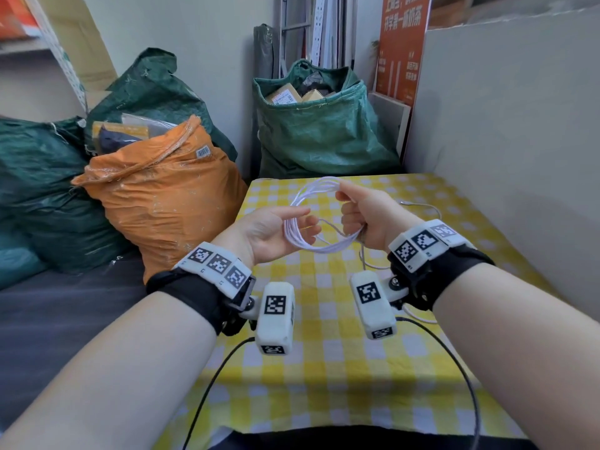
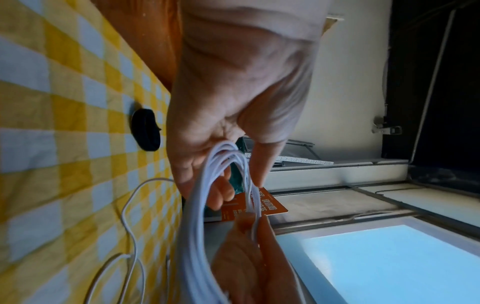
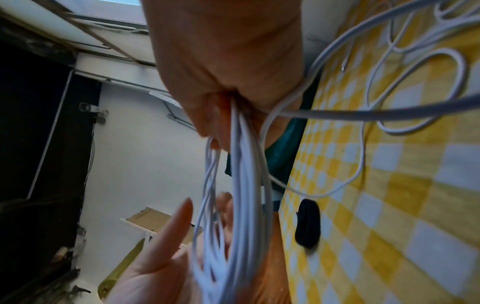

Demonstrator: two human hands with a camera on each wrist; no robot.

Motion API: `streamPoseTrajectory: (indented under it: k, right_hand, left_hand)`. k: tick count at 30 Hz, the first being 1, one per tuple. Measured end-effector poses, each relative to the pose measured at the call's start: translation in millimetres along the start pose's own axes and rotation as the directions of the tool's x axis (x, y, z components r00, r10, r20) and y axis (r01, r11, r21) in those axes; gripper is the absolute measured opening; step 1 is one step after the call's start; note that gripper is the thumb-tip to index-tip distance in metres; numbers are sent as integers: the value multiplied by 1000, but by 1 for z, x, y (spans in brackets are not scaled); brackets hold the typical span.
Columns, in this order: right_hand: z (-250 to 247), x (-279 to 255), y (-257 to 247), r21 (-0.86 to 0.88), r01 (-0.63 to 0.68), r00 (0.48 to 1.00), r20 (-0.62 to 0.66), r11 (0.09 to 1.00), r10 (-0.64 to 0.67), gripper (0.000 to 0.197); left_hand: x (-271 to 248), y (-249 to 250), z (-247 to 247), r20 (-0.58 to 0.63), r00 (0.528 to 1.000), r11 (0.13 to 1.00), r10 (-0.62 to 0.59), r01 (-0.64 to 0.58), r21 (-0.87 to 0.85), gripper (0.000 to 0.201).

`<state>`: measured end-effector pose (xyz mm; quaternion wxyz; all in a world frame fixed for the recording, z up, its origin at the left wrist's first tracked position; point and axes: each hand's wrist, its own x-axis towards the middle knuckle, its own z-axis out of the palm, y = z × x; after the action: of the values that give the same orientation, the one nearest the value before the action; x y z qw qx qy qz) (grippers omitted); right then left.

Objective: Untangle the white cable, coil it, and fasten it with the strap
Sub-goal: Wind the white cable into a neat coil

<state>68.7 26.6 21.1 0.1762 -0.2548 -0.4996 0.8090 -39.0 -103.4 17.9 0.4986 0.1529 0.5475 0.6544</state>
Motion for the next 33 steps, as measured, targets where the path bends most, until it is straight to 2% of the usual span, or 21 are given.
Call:
streamPoseTrajectory:
  k: [2, 4, 7, 10, 13, 16, 19, 23, 26, 28, 31, 33]
  right_hand:
    - [0, -5, -2, -175, -30, 996, 74, 984, 43, 29]
    - [1, -9, -2, -320, -36, 986, 140, 947, 85, 27]
    - [3, -12, -2, -443, -15, 976, 188, 896, 109, 29]
    - [3, -13, -5, -498, 27, 978, 193, 867, 80, 39]
    - [2, -12, -8, -510, 52, 993, 117, 859, 9, 46]
    - [1, -11, -9, -486, 75, 997, 54, 871, -56, 44]
    - [1, -13, -11, -473, 100, 995, 45, 876, -89, 46]
    - [0, -11, -13, -490, 116, 993, 64, 864, -96, 50]
    - [-2, -11, -13, -524, 115, 993, 62, 844, -96, 54]
    - [-1, -12, -13, -551, 100, 995, 80, 829, -67, 58]
    - [5, -13, -13, -658, 104, 990, 138, 746, -16, 74]
    - [9, -12, -11, -725, 112, 989, 145, 680, -9, 85]
  left_hand:
    - [0, 6, 0, -10, 999, 987, 45, -43, 156, 3]
    - [0, 12, 1, 24, 996, 938, 87, -90, 334, 1]
    - [-2, 20, 4, 148, 989, 836, 26, -103, 539, 6]
    - [-3, 20, 7, 181, 983, 836, -36, -70, 545, 25]
    - [-1, 15, 11, 123, 992, 848, 17, -79, 524, 43]
    - [3, 9, 16, 41, 994, 888, 103, -110, 447, 45]
    - [7, 5, 19, -22, 989, 939, 149, -135, 318, 46]
    - [9, 6, 19, 7, 997, 963, 81, -80, 259, 46]
    - [4, 12, 16, 98, 995, 927, -23, -15, 375, 40]
    - [0, 16, 17, 157, 986, 894, -63, -14, 448, 30]
    - [-4, 21, 25, 250, 967, 835, -56, -92, 542, 17]
    - [-6, 23, 33, 273, 961, 718, -43, -160, 677, 14]
